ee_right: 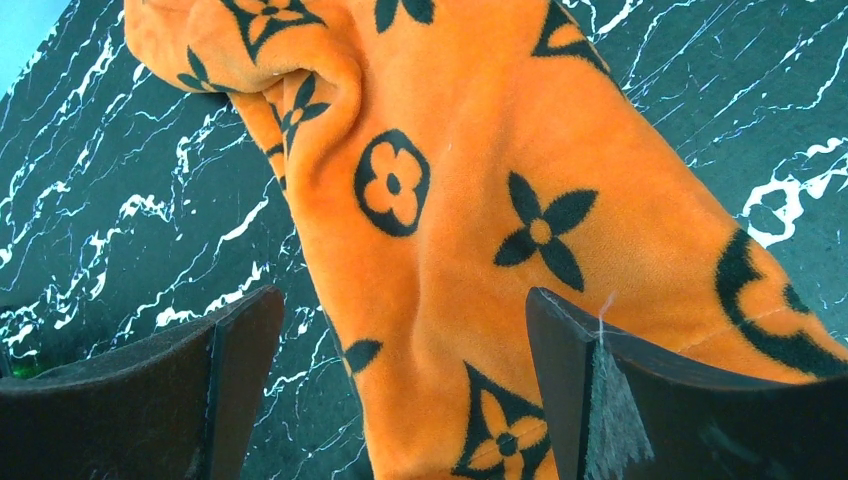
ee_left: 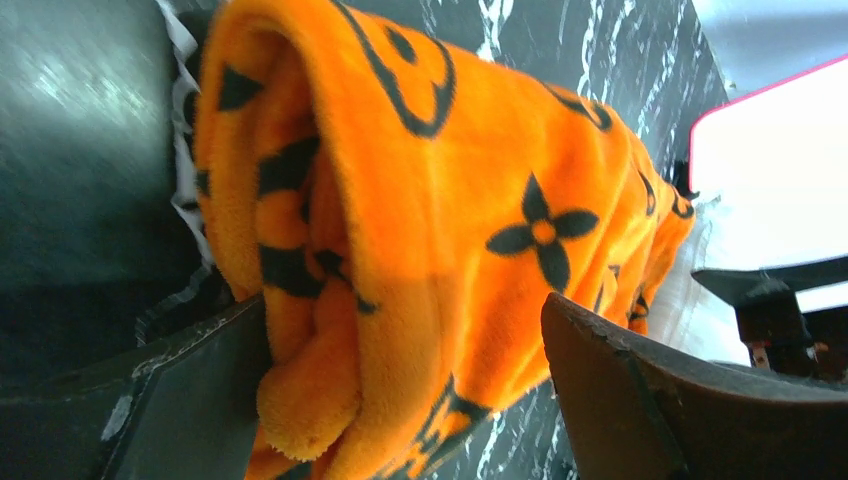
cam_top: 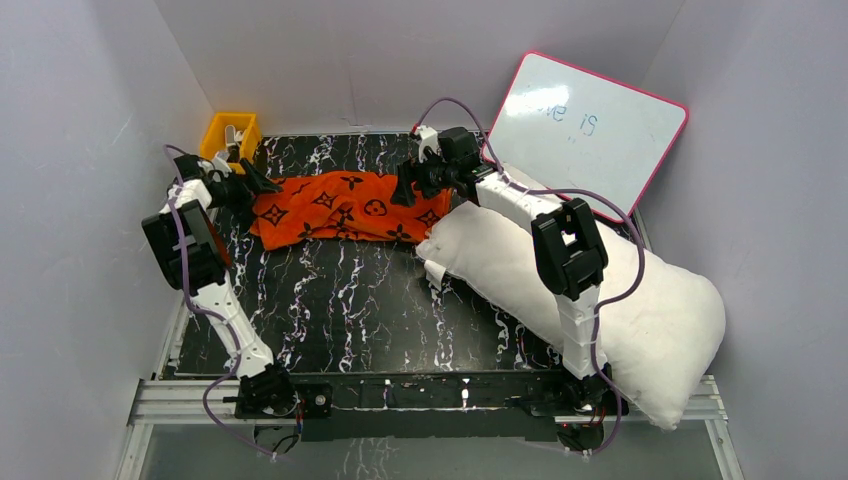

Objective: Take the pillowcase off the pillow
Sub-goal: Fold the pillowcase at the center of the board.

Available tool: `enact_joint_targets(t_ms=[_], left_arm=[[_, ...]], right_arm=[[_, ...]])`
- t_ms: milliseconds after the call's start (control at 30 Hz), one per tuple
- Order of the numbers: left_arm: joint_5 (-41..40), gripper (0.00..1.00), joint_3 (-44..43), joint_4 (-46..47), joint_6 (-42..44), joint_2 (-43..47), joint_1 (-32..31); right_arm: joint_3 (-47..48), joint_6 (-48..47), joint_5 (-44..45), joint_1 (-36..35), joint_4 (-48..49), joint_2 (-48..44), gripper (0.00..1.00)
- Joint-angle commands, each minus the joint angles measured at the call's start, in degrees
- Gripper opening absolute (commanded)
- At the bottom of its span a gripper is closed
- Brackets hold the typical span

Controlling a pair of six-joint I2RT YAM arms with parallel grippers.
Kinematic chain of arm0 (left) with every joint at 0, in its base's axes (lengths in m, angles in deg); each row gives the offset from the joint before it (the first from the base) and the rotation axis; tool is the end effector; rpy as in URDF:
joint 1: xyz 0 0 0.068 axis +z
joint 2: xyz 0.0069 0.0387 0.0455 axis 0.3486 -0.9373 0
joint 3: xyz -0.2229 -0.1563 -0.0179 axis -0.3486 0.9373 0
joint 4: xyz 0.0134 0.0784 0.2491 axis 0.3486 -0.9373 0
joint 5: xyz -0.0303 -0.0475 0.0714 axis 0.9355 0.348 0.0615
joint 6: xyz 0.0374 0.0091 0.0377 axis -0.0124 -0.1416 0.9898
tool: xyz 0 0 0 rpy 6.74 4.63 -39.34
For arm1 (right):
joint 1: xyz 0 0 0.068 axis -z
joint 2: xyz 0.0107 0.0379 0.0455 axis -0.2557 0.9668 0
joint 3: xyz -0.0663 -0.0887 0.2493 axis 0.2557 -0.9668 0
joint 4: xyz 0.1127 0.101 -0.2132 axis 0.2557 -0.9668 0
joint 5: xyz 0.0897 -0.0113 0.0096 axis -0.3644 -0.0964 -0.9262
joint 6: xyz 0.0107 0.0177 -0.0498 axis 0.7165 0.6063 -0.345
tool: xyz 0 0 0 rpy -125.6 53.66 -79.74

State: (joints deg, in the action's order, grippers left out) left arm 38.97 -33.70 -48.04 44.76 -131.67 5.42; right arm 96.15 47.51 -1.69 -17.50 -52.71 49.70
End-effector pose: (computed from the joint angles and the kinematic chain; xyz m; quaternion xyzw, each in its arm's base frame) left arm 0.4459 0.1872 0.1699 -0.1886 0.8592 -0.3445 0.3280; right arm 0.4099 0.2775 0.2412 -0.2915 0.7936 0.3473 0.4057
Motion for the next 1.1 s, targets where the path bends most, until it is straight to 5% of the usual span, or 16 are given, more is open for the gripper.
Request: enact_joint_targets(t_ms=[0, 100, 500, 667, 833, 1067], left_arm=[[3.46, 0.98, 6.73, 1.21, 0.80, 10.54, -0.69], [6.94, 0.98, 9.02, 4.96, -2.59, 10.16, -0.68], [16.39, 0.98, -3.78, 5.84, -7.43, -5.18, -0.69], [18.62, 0.98, -5.25, 6.08, -8.00, -1.70, -0.69], [11.27, 0.98, -1.22, 2.72, -4.73, 7.24, 0.15], [-15.57, 0.98, 10.24, 0.18, -2.88, 17.76, 1.48]], right_arm=[[2.62, 0.60, -1.07, 0.17, 1.11, 0.42, 0.99], [2.22, 1.02, -1.45, 0.15, 1.18, 0.39, 0.99], [1.86, 0.41, -1.00, 0.19, 0.95, -0.19, 0.99], [2.91, 0.40, -2.00, 0.13, -0.28, -0.01, 0.99], [2.89, -2.08, 1.73, -3.55, -1.30, -0.81, 0.99], [7.50, -4.70, 15.79, -11.50, -3.33, 3.90, 0.99]])
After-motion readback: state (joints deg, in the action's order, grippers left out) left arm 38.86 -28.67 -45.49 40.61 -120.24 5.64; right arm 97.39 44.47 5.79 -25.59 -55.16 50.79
